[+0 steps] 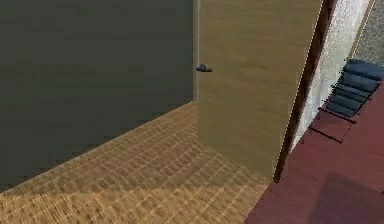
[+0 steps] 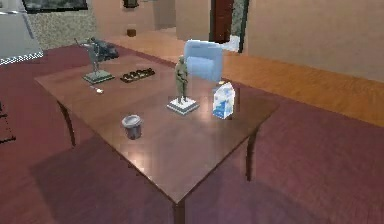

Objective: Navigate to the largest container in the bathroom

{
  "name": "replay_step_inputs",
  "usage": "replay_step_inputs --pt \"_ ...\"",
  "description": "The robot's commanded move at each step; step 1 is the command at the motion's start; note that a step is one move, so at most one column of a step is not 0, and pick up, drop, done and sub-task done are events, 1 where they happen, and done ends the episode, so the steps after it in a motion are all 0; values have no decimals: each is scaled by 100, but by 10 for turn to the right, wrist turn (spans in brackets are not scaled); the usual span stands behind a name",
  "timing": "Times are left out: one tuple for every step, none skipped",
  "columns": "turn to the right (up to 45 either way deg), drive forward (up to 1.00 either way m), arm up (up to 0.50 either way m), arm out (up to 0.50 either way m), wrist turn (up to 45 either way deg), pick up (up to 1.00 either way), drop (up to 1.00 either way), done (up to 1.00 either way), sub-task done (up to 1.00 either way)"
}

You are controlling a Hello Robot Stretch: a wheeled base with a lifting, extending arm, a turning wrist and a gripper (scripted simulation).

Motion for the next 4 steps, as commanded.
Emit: replay_step_inputs --pt "0 10 0 0 0 0 0 0 0" --pt "-90 0 0 0 0 0 0 0 0" --pt "0 100 0 0 0 0 0 0 0" --pt "0 65 0 0 0 0 0 0 0"
